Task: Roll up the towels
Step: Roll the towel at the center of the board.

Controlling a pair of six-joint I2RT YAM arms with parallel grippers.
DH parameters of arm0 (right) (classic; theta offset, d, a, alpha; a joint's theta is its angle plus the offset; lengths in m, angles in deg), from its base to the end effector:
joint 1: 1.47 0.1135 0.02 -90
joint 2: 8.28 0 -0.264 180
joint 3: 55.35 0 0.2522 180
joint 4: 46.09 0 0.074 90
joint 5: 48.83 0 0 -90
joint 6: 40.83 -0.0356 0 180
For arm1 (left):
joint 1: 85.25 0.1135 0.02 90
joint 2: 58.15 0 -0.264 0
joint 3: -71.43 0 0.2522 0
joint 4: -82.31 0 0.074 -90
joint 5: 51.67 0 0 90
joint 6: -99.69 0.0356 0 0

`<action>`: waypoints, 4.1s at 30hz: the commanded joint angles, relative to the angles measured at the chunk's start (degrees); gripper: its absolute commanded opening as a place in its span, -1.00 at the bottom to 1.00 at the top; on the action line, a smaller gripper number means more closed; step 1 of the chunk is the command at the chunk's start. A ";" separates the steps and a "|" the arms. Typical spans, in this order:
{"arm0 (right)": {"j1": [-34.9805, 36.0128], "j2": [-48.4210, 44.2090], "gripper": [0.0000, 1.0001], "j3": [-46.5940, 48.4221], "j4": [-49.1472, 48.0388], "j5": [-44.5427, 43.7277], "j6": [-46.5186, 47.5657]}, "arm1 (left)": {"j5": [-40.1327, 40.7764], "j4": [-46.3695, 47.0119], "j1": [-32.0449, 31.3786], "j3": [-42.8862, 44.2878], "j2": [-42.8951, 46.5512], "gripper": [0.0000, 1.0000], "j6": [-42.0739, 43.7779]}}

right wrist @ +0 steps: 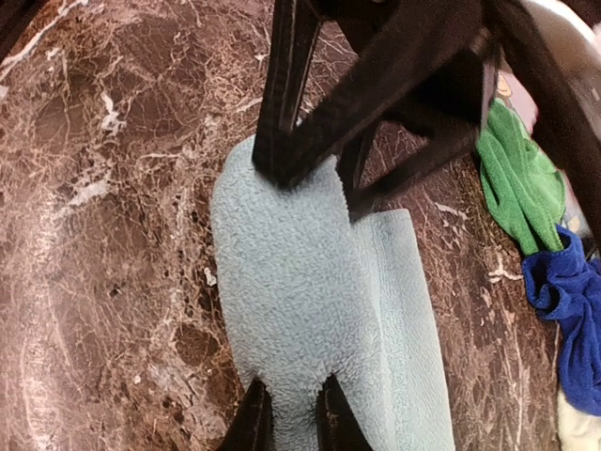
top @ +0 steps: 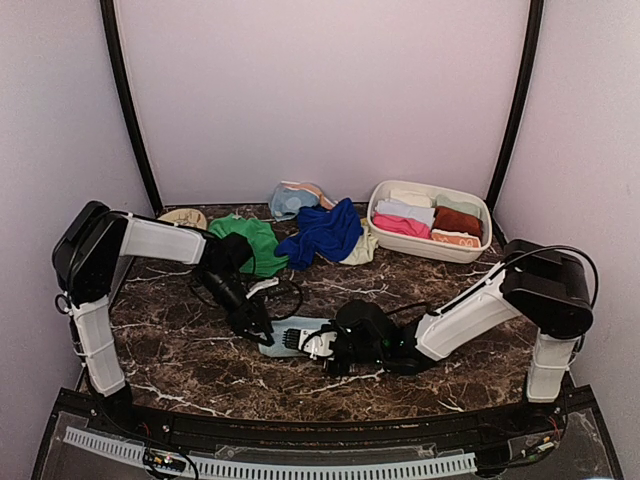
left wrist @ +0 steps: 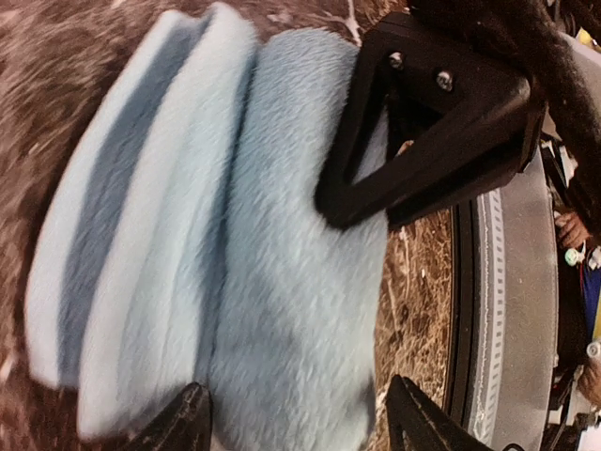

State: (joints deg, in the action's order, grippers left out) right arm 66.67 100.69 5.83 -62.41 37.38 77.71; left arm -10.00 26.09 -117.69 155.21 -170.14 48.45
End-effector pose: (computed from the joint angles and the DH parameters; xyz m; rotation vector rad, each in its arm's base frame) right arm 0.1395 0.3413 0.1192 -1.5703 1.4502 0.3391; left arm 0.2816 -0.2105 0.1419 1.6480 2.1988 -1.2234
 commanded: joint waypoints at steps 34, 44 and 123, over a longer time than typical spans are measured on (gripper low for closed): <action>-16.19 18.33 -1.00 17.29 34.43 46.72 -41.11 | 21.51 22.84 -7.25 -13.57 15.34 0.04 7.55; -16.45 9.73 -0.40 10.18 21.77 39.21 -43.70 | 23.54 18.44 -7.13 -10.86 6.99 -0.46 6.05; -5.35 17.10 -0.26 18.03 42.42 18.77 -12.92 | 5.45 -4.65 12.25 -2.83 14.78 0.20 11.71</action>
State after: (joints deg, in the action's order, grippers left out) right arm 61.07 109.43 25.81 -41.41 46.62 69.49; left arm -5.41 24.93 -106.59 153.60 -157.99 58.57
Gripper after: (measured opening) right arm 0.372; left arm 0.599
